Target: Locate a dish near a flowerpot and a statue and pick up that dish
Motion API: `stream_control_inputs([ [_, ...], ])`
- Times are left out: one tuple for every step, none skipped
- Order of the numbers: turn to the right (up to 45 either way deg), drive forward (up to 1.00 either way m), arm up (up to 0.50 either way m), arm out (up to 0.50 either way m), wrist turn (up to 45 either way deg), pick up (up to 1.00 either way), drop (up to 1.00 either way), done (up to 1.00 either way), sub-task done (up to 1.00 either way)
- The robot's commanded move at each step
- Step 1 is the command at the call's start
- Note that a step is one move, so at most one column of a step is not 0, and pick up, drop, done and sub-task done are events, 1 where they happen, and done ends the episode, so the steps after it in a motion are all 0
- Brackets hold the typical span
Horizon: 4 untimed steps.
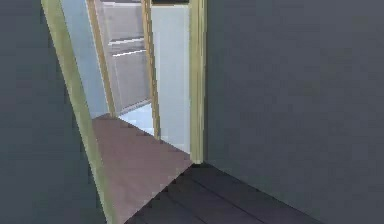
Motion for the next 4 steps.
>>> stream_control_inputs([
  [33.0,0.00,0.00,0.00,0.0,0.00,0.00,0.00,0.00],
  [0.0,0.70,0.00,0.00,0.0,0.00,0.00,0.00,0.00],
  [33.0,0.00,0.00,0.00,0.0,0.00,0.00,0.00,0.00],
  [0.0,0.40,0.00,0.00,0.0,0.00,0.00,0.00,0.00],
])
